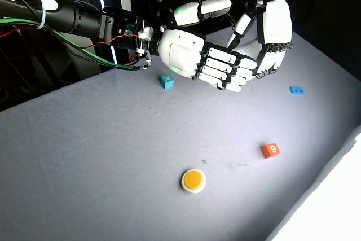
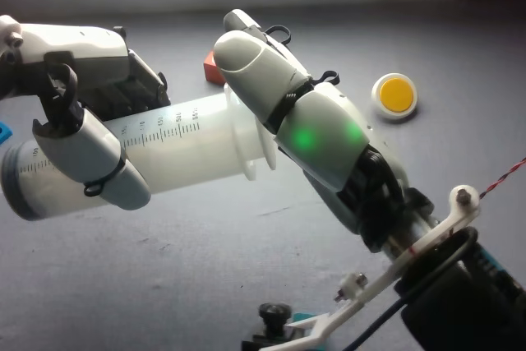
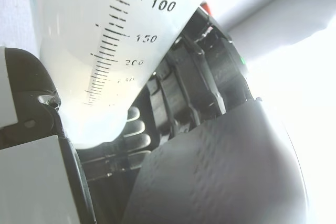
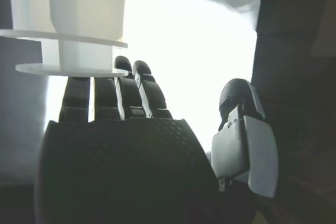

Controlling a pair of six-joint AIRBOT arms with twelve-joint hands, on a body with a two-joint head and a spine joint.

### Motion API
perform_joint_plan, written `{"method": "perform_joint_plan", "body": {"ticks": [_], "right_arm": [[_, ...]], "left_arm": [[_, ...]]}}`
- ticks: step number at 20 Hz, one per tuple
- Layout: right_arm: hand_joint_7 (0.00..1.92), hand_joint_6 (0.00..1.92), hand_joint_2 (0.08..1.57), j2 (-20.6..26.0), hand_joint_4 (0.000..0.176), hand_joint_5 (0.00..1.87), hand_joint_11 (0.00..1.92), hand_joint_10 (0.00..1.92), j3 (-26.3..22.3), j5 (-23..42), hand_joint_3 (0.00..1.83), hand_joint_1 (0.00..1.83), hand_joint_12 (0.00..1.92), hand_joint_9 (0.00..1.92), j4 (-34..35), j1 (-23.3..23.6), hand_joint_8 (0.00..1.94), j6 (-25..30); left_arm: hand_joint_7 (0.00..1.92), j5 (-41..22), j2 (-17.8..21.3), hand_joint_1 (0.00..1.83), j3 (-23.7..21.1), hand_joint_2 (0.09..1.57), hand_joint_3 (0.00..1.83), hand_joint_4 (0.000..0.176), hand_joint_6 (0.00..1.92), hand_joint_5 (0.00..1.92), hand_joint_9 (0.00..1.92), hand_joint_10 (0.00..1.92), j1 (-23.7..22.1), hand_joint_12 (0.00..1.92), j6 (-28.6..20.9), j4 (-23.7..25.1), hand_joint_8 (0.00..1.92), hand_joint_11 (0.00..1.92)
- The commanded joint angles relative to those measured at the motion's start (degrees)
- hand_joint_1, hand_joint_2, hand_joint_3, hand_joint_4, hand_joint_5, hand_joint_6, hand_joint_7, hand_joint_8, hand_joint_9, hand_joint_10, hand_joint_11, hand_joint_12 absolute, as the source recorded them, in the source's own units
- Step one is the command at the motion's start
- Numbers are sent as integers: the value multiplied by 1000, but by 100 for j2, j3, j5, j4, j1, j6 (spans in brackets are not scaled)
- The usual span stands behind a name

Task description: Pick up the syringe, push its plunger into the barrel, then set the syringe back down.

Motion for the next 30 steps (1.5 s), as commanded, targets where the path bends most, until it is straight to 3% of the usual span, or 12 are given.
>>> {"method": "perform_joint_plan", "body": {"ticks": [1, 11, 20, 26, 30], "right_arm": [[0, 0, 1097, -78, 0, 0, 0, 0, -179, -502, 3, 0, 0, 0, -1191, -17, 0, 178], [0, 0, 1101, 1824, 0, 0, 0, 0, -808, -118, 3, 0, 0, 0, -1227, 190, 0, 335], [0, 0, 1106, 3298, 0, 0, 0, 0, -883, -196, 4, 0, 0, 0, -1228, 26, 0, 405], [0, 0, 1104, 3659, 0, 0, 0, 0, -812, -466, 2, 0, 0, 0, -1232, -150, 0, 354], [0, 0, 1100, 3694, 0, 0, 0, 0, -759, -1053, 0, 0, 0, 0, -1168, -138, 0, -28]], "left_arm": [[892, -1166, -41, 1359, 21, 1176, 1, 0, 1110, 776, 795, 1404, -148, 1342, -458, 68, 1204, 549], [866, -1167, -62, 1357, 182, 1184, 1, 0, 1099, 772, 782, 1433, -51, 1365, -449, 360, 1251, 548], [863, -1100, -192, 1356, 442, 1188, 1, 0, 1095, 767, 770, 1442, 353, 1369, -446, 701, 1271, 540], [875, -1004, -223, 1357, 411, 1184, 0, 0, 1076, 778, 771, 1446, 433, 1400, -446, 726, 1254, 549], [857, -939, -303, 1354, 439, 1194, 1, 0, 1112, 755, 757, 1471, 617, 1412, -446, 877, 1275, 522]]}}
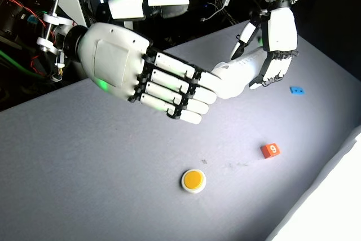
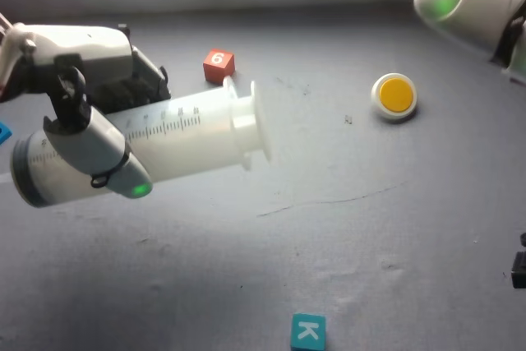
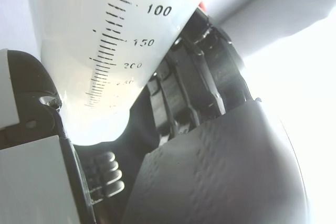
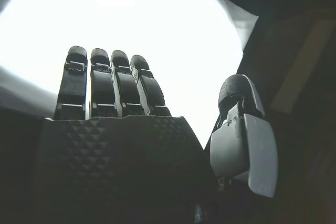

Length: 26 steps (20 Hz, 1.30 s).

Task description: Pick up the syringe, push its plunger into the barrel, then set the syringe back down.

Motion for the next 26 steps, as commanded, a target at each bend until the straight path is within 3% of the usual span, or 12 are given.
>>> {"method": "perform_joint_plan", "body": {"ticks": [1, 8, 11, 17, 19, 21, 22, 23, 24, 25, 26], "right_arm": [[0, 0, 1096, 23, 0, 0, 0, 0, 15, 377, 0, 0, 0, 0, -133, 70, 0, -157], [0, 0, 1109, -35, 0, 0, 0, 0, 65, -37, 5, 0, 0, 0, -92, 55, 0, -1030], [0, 0, 1108, -119, 0, 0, 0, 0, 66, -74, 3, 0, 0, 0, 464, 34, 0, -1896], [0, 0, 1116, -149, 0, 0, 0, 0, 73, -487, 6, 0, 0, 0, 472, -72, 0, -3018], [0, 0, 1119, -170, 0, 0, 0, 0, 74, -491, 6, 0, 0, 0, 412, -115, 0, -3111], [0, 0, 1118, -177, 0, 0, 0, 0, 73, -490, 5, 0, 0, 0, 299, -122, 0, -3131], [0, 0, 1119, -183, 0, 0, 0, 0, 73, -491, 6, 0, 0, 0, 276, -123, 0, -3137], [0, 0, 1121, -190, 0, 0, 0, 0, 73, -495, 6, 0, 0, 0, 266, -126, 0, -3137], [0, 0, 1119, -196, 0, 0, 0, 0, 73, -525, 5, 0, 0, 0, 257, -126, 0, -3137], [0, 0, 1120, -196, 0, 0, 0, 0, 73, -564, 5, 0, 0, 0, 253, -126, 0, -3137], [0, 0, 1120, -196, 0, 0, 0, 0, 73, -581, 5, 0, 0, 0, 230, -126, 0, -3137]], "left_arm": [[857, -332, -53, 1354, 40, 1193, 1, 0, 1114, 756, 758, 1468, -6, 1411, -26, 154, 1275, 522], [854, -328, -563, 1354, 417, 1192, 0, 0, 1119, 756, 768, 1455, 501, 1406, -25, 255, 1272, 534], [848, -385, -808, 1352, 710, 1199, 1, 0, 1110, 746, 749, 1484, 734, 1420, -24, 334, 1298, 530], [825, -410, -1104, 1348, 1231, 1212, 0, 0, 1167, 715, 732, 1511, 931, 1464, -24, 340, 1319, 493], [834, -441, -1110, 1350, 1270, 1205, 0, 0, 1162, 726, 748, 1484, 960, 1460, -24, 340, 1297, 502], [845, -442, -1098, 1349, 1281, 1205, 1, 0, 1243, 684, 764, 1440, 987, 1317, -24, 341, 1252, 492], [792, -442, -1088, 1320, 1275, 1206, 0, 0, 710, 587, 705, 987, 987, 1259, -24, 341, 1310, 423], [601, -442, -1081, 1045, 1267, 1243, 4, 0, 407, 465, 562, 678, 979, 1205, -24, 341, 674, 249], [511, -442, -1074, 862, 1266, 1253, 1, 0, 190, 386, 467, 409, 966, 1164, -24, 341, 272, 111], [382, -442, -1065, 731, 1264, 1231, 0, 0, 62, 281, 363, 196, 961, 1064, -24, 341, 79, 21], [184, -441, -1046, 652, 1250, 1148, 0, 0, 12, 111, 186, 67, 961, 779, -24, 342, 15, 3]]}}
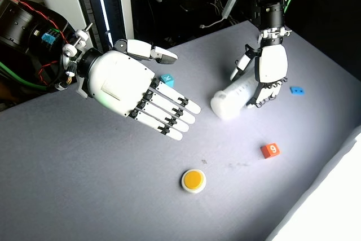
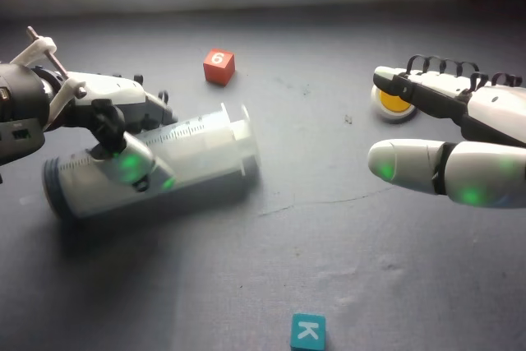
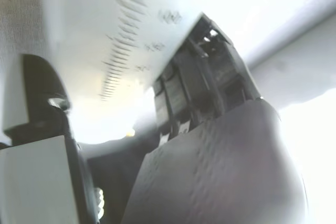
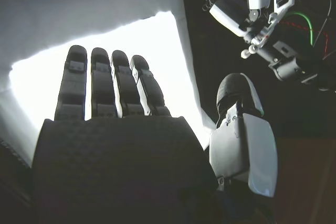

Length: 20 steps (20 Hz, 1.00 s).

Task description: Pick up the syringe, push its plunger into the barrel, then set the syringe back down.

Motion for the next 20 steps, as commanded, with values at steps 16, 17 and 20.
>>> {"method": "perform_joint_plan", "body": {"ticks": [16, 17, 20], "right_arm": [[0, 0, 1116, 99, 0, 0, 0, 0, 0, 530, 1, 0, 0, 0, -1145, 150, 0, 77], [0, 0, 1116, 99, 0, 0, 0, 0, 1, 559, 1, 0, 0, 0, -1150, 140, 0, 55], [64, 7, 1145, 99, 0, 69, 14, 4, 1, 559, 4, 50, 9, 34, -1150, 130, 6, 7]], "left_arm": [[0, -2112, 1046, 471, -526, 875, 4, 0, 0, 0, 0, 0, -798, 20, -9, 1023, 0, 7], [0, -2661, 1148, 423, -517, 892, 10, 0, 0, 0, 0, 0, -823, 18, -9, 1272, 0, 1], [531, -3433, 1359, 333, -516, 1126, 11, 0, 920, 492, 478, 1092, -853, 1473, -9, 1730, 1047, 285]]}}
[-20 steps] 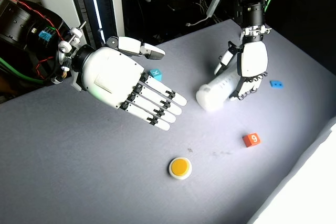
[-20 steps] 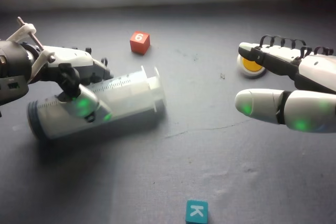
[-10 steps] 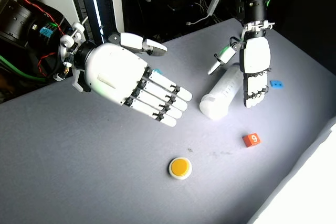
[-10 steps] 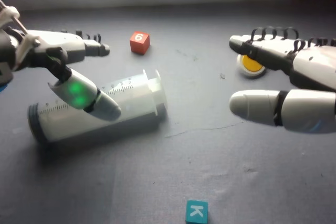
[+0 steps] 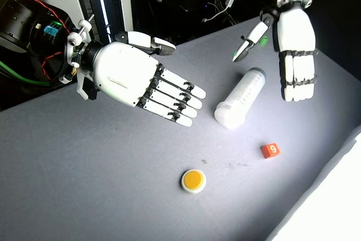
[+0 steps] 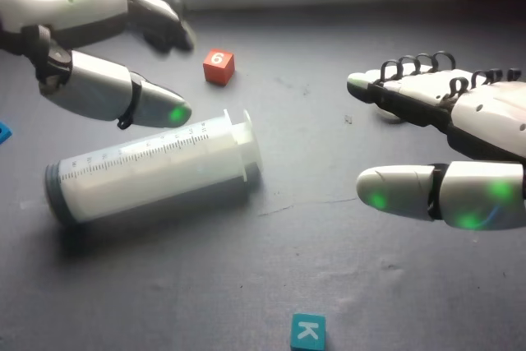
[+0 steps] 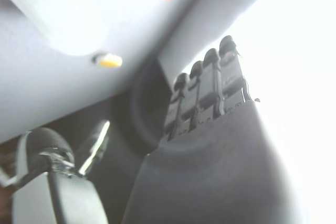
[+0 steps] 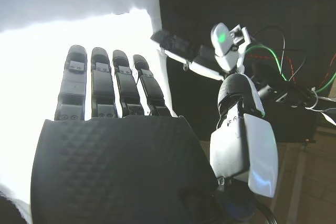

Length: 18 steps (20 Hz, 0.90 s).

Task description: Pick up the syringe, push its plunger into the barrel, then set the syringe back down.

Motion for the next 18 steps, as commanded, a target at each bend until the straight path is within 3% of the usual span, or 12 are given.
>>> {"method": "perform_joint_plan", "body": {"ticks": [1, 2, 3, 4, 5, 6, 8, 9, 12, 13, 14, 18], "right_arm": [[257, 12, 1178, 25, 0, 198, 2, 24, -5, 665, 5, 49, 482, 232, -126, 27, 18, -2], [625, 26, 1243, 25, 0, 493, 241, 142, -5, 665, 2, 162, 1164, 634, -133, 27, 46, -2], [748, 152, 1271, 26, 0, 683, 416, 741, -6, 665, 13, 107, 1366, 673, -144, 28, 432, -28], [665, 1181, 1261, 26, 0, 572, 521, 1615, -6, 666, 2, 139, 1810, 632, -145, 29, 1422, -30], [722, 1703, 1250, 27, 0, 588, 613, 1860, -6, 668, 0, 115, 1899, 720, -145, 32, 1837, -28], [905, 1877, 1227, 28, 0, 757, 919, 1909, -5, 669, 0, 129, 1917, 912, -145, 50, 1920, -27], [1359, 1919, 1237, 26, 0, 1294, 1529, 1921, -6, 667, 0, 51, 1921, 1402, -145, 93, 1940, -27], [1501, 1921, 1315, 25, 48, 1419, 1672, 1921, -5, 666, 2, 95, 1921, 1540, -145, 107, 1941, -26], [1593, 1921, 1490, 20, 90, 1449, 1798, 1921, 3, 671, 0, 829, 1921, 1647, -144, 175, 1941, -4], [1588, 1921, 1495, 19, 149, 1450, 1790, 1921, 12, 683, 0, 905, 1921, 1643, -144, 201, 1941, -4], [1585, 1921, 1505, 18, 167, 1456, 1778, 1921, 26, 712, 3, 899, 1921, 1634, -144, 224, 1941, -6], [1505, 1921, 1489, -6, 175, 1395, 1715, 1921, 57, 721, 0, 887, 1921, 1561, -144, 233, 1941, -72]], "left_arm": [[469, -748, 129, 282, -21, 1193, 12, 0, 1438, 397, 443, 1742, -30, 1831, -6, -41, 1614, 394], [700, -1128, 235, 303, -20, 1240, 7, 0, 1869, 580, 709, 1914, 19, 1917, -6, 48, 1909, 720], [851, -1746, 389, 285, -20, 1258, 6, 0, 1911, 760, 851, 1920, 73, 1920, -5, 265, 1919, 956], [1117, -1954, 452, 232, -15, 1276, 4, 0, 1919, 1028, 1119, 1921, 85, 1921, -5, 331, 1921, 1260], [1332, -2436, 618, 179, 6, 1292, 4, 0, 1921, 1232, 1344, 1921, 71, 1921, -5, 508, 1921, 1467], [1559, -2810, 717, 204, 63, 1275, 0, 0, 1921, 1482, 1571, 1921, 0, 1921, -5, 687, 1921, 1634], [1734, -3452, 791, 374, 259, 1267, 0, 53, 1921, 1645, 1765, 1921, 4, 1921, -4, 874, 1921, 1772], [1742, -3635, 802, 684, 334, 1329, 10, 61, 1921, 1626, 1793, 1921, 5, 1921, -4, 877, 1921, 1826], [1657, -4556, 804, 1217, 656, 1328, 0, 80, 1921, 1562, 1716, 1921, -25, 1921, 110, 1132, 1921, 1770], [1641, -4852, 801, 1185, 733, 1350, 9, 79, 1921, 1566, 1695, 1921, -25, 1921, 146, 1201, 1921, 1741], [1638, -5104, 802, 1178, 776, 1354, 10, 79, 1921, 1567, 1693, 1921, -37, 1921, 201, 1200, 1921, 1735], [1606, -5727, 802, 1233, 848, 1326, 0, 55, 1921, 1531, 1652, 1921, -54, 1921, 244, 1224, 1921, 1670]]}}
